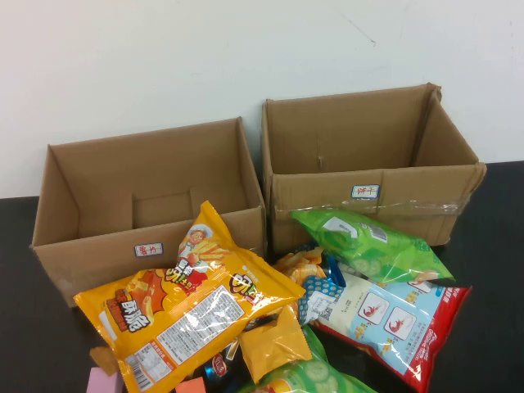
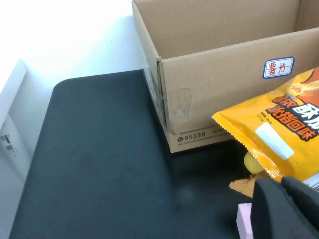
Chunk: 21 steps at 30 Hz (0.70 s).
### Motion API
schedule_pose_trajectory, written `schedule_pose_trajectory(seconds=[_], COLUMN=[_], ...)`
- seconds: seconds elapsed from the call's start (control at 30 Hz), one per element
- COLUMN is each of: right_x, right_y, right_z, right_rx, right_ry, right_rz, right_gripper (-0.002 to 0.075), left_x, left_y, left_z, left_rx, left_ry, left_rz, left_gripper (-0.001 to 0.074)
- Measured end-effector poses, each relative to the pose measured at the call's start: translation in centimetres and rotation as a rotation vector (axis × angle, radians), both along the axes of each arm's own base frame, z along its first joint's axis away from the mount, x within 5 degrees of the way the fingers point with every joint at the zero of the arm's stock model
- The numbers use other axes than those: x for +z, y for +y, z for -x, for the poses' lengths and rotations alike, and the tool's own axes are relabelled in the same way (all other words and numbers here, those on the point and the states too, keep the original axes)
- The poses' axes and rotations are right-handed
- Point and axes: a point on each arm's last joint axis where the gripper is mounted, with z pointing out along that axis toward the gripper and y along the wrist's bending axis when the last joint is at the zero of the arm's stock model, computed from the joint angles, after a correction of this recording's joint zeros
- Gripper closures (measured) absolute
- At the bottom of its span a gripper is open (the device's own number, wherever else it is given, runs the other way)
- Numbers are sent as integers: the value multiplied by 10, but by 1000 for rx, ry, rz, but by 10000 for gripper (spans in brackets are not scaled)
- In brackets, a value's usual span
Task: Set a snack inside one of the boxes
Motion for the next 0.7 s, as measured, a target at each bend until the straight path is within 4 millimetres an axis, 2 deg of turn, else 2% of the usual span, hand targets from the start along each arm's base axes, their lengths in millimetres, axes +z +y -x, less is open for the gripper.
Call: schedule_pose_trajectory(seconds=[0.7], right_x=[0], right_y=[0], right_z=[0], right_rx=[0], right_ry=[0], right_rz=[0], right_gripper=[727], left_x=[0], left_y=[4], left_z=[0], left_rx=[84], left_ry=[0], left_rz=[0], left_gripper=[738])
